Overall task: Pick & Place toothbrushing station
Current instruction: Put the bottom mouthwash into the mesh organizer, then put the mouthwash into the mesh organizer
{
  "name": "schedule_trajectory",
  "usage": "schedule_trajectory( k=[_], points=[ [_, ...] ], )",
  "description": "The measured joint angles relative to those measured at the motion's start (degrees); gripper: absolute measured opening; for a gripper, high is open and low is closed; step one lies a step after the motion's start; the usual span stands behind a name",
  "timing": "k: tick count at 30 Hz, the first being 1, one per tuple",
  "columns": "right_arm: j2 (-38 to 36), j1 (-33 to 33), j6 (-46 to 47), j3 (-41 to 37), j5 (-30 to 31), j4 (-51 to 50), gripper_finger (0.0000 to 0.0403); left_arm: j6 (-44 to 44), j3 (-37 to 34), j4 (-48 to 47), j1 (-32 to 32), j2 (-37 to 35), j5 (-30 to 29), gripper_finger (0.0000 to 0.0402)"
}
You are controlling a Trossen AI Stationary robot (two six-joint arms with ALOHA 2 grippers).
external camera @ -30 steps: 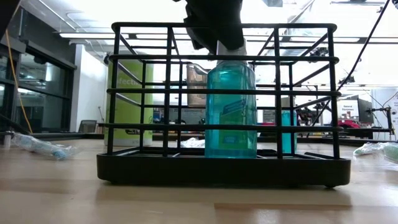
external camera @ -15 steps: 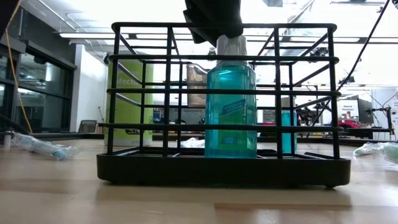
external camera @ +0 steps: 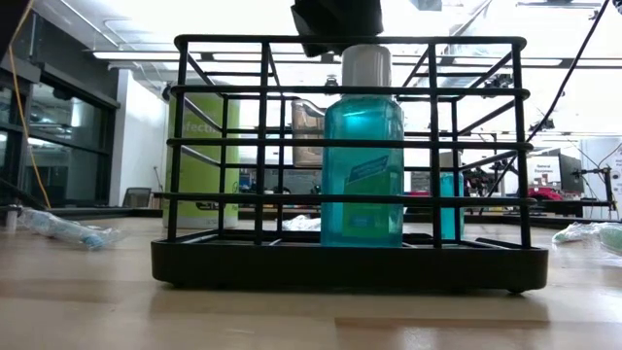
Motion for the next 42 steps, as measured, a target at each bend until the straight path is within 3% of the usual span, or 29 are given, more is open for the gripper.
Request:
schedule_trajectory(
  k=[30, 42],
  points=[
    [0.0, 0.0, 0.0, 0.0, 0.0, 0.0, 0.0173, 1.6, 0.0, -5.5, 0.3, -5.3, -0.2, 0.0133],
    [0.0, 0.0, 0.0, 0.0, 0.0, 0.0, 0.0173, 7.0, 0.0, -5.7, 3.0, -11.8, 5.5, 0.0133]
  ],
)
